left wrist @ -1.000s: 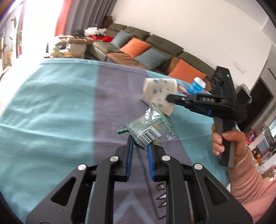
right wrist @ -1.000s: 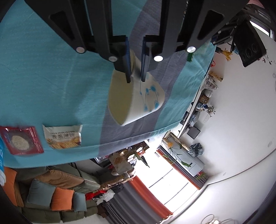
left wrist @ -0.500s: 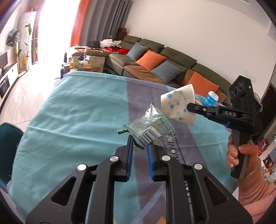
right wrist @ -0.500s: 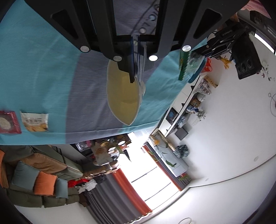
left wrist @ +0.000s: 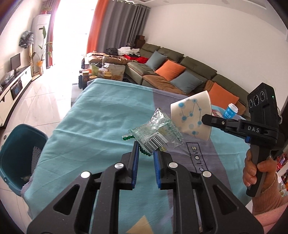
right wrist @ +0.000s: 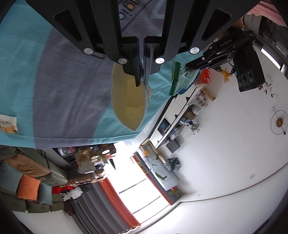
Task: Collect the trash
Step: 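Lift the wrapper and paper cup off the bed toward the teal bin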
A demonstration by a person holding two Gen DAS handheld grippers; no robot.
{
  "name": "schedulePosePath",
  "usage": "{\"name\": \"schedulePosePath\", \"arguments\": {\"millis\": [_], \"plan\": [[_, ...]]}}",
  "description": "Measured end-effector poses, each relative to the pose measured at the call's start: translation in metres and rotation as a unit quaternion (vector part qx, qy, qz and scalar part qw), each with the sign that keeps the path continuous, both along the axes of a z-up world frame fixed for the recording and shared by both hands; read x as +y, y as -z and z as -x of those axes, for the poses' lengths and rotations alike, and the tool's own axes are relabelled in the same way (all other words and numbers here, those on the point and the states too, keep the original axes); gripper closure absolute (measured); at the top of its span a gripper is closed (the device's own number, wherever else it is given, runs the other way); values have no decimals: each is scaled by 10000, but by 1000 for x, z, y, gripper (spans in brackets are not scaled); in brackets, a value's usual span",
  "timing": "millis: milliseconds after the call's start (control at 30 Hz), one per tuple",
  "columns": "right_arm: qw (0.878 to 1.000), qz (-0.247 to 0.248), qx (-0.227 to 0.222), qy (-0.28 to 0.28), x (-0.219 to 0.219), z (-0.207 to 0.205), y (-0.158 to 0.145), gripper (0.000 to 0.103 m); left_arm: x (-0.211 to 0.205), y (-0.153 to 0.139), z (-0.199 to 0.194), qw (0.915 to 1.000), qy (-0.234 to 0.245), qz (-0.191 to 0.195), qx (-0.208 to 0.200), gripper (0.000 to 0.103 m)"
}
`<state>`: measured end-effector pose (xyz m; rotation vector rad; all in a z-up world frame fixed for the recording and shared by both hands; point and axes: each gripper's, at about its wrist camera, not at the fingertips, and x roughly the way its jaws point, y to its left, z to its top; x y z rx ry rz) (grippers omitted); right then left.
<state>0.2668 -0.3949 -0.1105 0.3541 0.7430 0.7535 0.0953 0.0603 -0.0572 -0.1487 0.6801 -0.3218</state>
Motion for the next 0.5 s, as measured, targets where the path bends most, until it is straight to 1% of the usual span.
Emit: {"name": "schedulePosePath", "arguments": {"millis": [300,500], "plan": [[9995,-35,-32,-315,32,0,-1,101,22,-5,14,9993,-354,-63,-48,87],[9989,-23,-34,-475,48,-1,0,101,38,-4,19,9984,-569,19,-18,87]]}}
